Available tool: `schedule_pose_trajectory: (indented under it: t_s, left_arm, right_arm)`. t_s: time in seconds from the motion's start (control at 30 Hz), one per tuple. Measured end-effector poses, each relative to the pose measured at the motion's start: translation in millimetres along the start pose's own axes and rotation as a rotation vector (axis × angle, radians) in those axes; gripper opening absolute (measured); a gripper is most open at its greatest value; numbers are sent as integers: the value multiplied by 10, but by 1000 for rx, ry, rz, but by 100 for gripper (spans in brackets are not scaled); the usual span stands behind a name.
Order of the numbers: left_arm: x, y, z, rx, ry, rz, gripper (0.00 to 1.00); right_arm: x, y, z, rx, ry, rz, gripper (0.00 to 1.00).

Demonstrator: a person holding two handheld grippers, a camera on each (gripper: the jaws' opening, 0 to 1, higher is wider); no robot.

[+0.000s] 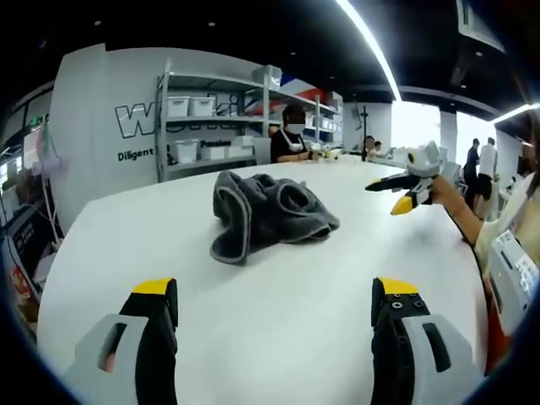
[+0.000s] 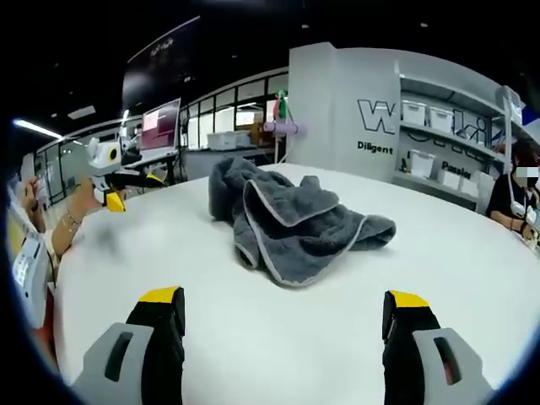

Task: Fold the towel on the table until its edges align and the towel forms a compact rectangular stack.

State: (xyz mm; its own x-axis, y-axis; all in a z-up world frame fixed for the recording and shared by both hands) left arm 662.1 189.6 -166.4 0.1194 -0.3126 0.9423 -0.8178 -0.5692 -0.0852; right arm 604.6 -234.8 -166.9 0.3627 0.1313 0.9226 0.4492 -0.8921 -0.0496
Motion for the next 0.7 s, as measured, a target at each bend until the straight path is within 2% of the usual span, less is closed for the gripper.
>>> schedule_pose_trajectory:
  t_s: [0.3,0.47,0.53,0.6,0.7]
  left_arm:
    - [9,2,-5,-2,7,-3,94]
    - [-4,-9,0,1,2,-6,94]
    - [-12,-12,4,1,0,-8,94]
    - [-18,-16,4,2,-3,-10,94]
    - [-23,-22,1,5,-6,-10,94]
  right_arm:
    - [166,-48,13,18,23,-55,99]
    - [242,-53,108,47,47,-106,97]
    - [260,-69,162,60,33,-126,96]
    - [274,-86,215,68,28,-153,92]
    - [286,-101,281,79,18,-188,78]
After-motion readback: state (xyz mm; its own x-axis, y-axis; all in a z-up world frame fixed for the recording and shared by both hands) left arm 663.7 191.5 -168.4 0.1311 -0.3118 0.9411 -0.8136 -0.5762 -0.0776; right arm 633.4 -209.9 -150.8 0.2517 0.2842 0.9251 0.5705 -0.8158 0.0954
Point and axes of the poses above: the point that each gripper's makers call its tool centre point, and the gripper's own axes: z roughly forward along the fingers, y roughly to its right, x roughly out of its top, the point moved 10 cm from there along -z, roughly backward along the fingers, and after that the axes turned 6 degrees about z, right-handed, at the moved point
